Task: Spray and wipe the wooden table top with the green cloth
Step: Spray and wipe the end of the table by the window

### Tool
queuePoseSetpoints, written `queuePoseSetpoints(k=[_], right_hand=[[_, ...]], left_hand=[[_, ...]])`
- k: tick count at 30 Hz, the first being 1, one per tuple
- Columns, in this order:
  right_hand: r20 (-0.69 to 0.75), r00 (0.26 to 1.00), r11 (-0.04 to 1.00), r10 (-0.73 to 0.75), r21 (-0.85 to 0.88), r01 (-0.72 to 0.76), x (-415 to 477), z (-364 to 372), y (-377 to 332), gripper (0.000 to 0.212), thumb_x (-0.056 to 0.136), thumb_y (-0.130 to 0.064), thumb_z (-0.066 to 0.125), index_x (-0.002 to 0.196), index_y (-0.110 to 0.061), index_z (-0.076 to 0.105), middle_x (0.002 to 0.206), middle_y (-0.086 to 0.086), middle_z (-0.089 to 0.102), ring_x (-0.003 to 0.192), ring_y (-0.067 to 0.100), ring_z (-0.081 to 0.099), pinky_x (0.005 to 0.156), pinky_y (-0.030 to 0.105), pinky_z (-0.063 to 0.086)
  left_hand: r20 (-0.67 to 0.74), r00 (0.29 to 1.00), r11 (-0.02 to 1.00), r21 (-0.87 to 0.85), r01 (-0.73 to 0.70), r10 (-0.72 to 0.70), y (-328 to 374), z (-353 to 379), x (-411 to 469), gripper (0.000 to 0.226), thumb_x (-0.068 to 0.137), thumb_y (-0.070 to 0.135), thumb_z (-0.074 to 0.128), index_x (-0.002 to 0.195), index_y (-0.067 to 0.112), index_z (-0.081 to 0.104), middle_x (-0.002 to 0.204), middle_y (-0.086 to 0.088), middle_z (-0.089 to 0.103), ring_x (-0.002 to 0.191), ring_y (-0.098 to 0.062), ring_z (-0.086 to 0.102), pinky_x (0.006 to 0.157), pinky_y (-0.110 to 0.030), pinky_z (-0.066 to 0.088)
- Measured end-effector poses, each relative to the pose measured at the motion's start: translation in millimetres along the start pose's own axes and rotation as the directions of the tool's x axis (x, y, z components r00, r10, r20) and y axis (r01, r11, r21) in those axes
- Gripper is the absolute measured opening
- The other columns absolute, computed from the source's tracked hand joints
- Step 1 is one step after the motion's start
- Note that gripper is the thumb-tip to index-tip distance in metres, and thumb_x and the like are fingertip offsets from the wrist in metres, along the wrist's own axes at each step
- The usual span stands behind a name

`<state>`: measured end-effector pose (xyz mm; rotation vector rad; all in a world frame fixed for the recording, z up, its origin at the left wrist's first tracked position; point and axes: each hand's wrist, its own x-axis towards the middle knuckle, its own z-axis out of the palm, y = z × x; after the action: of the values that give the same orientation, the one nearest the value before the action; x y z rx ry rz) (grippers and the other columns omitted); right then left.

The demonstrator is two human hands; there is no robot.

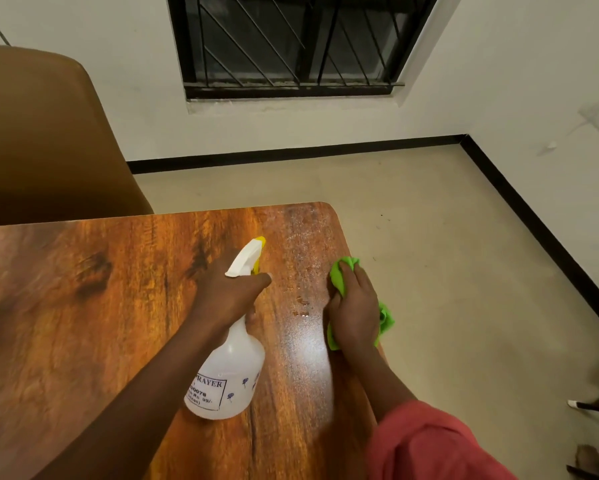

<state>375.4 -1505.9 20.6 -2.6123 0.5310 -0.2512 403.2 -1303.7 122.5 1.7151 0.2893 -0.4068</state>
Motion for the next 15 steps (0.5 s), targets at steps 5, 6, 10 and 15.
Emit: queuePoseSetpoints(k=[5, 6, 10, 15], right_hand=[[0.104, 0.966, 0.971, -0.237, 0.000, 0.239, -27, 8, -9, 0.057, 0.076, -0.007, 0.061, 0.132, -0.017, 0.057, 0.138, 0.012, 0.052, 0.127, 0.030, 0.049, 0.103, 0.041, 0.039], [0.119, 0.950, 0.957, -0.289, 0.008, 0.290, -31, 6, -5, 0.058, 0.074, -0.008, 0.058, 0.131, -0.018, 0.057, 0.137, 0.012, 0.053, 0.125, 0.029, 0.050, 0.102, 0.042, 0.040], [0.101, 0.974, 0.979, -0.202, 0.026, 0.200, -8, 4, 3, 0.058, 0.077, -0.011, 0.051, 0.134, -0.022, 0.055, 0.143, 0.007, 0.047, 0.130, 0.026, 0.046, 0.104, 0.036, 0.038], [0.066, 0.990, 0.991, -0.127, 0.040, 0.125, 26, 24, -29, 0.059, 0.077, -0.003, 0.057, 0.135, -0.016, 0.054, 0.144, 0.012, 0.046, 0.131, 0.028, 0.044, 0.105, 0.033, 0.036]], left_hand=[[0.008, 0.997, 0.997, 0.005, 0.082, -0.082, -13, -3, 1, 0.035, 0.084, 0.014, 0.068, 0.109, 0.028, 0.049, 0.083, -0.015, 0.059, 0.047, -0.022, 0.049, 0.054, -0.032, 0.045], [0.022, 0.996, 0.996, 0.002, 0.087, -0.087, -13, -1, 1, 0.038, 0.083, 0.014, 0.069, 0.112, 0.028, 0.049, 0.088, -0.016, 0.059, 0.048, -0.022, 0.050, 0.052, -0.031, 0.045], [0.055, 0.995, 0.996, -0.020, 0.084, -0.083, -14, -6, 0, 0.048, 0.083, 0.014, 0.069, 0.124, 0.032, 0.050, 0.083, -0.016, 0.061, 0.042, -0.017, 0.049, 0.048, -0.028, 0.045], [0.031, 0.998, 0.998, -0.018, 0.061, -0.060, -18, -24, -2, 0.052, 0.082, 0.014, 0.070, 0.129, 0.031, 0.054, 0.079, -0.016, 0.061, 0.039, -0.017, 0.048, 0.047, -0.028, 0.044]])
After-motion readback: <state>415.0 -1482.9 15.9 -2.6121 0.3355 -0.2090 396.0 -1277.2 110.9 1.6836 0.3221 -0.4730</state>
